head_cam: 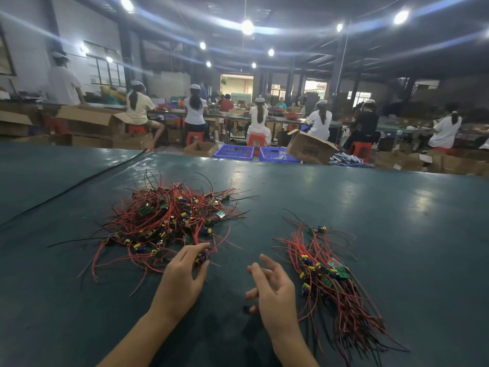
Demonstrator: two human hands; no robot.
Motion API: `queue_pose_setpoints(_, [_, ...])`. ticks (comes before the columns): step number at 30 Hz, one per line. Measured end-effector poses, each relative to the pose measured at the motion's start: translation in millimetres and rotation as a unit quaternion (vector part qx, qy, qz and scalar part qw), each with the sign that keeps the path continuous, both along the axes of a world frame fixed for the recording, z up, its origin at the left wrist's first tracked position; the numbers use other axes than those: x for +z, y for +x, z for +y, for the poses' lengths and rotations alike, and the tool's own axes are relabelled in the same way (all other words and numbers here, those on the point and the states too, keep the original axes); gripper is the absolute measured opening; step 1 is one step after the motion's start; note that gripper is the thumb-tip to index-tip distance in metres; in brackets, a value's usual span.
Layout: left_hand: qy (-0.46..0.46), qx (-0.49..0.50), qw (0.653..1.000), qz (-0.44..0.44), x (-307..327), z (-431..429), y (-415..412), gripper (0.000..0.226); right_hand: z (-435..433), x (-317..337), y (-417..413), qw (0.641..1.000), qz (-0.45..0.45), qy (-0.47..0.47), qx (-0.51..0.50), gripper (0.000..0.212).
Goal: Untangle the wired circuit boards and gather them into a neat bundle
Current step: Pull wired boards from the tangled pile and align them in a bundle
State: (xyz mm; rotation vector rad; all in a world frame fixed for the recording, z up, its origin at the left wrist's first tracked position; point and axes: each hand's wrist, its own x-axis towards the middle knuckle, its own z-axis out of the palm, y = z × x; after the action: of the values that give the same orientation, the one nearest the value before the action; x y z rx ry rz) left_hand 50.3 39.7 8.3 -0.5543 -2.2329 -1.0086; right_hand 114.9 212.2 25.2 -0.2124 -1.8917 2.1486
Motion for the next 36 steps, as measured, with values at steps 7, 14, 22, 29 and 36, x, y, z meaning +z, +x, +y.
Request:
queue_pose_setpoints(7, [0.007,-0.106,0.993,0.053,7,20,25,0.079,-15,-4,2,0.996,0.036,0.086,0.001,0.007])
queue_pose_setpoints(14, [0.02,-0.13,0.989,0.065,7,21,26,0.082,-16,16,-9,0.996,0.068,0.053,0.028,0.02])
queue_pose_setpoints(22, [0.035,-0.123,0.992,-0.003,8,19,25,0.034,-20,5,-8,0.996,0.074,0.045,-0.014,0.023])
queue_pose_setpoints(29, [-0.015,-0.058,0.998,0.028,12,22,27,0.059,-18,5,-7,0.99,0.1,0.003,-0.098,0.019])
queue_pose_setpoints(36, [0.337,-0.187,0.833,-0.397,21,43,37,0.046,-17,10,-1,0.993,0.103,-0.032,-0.055,0.022])
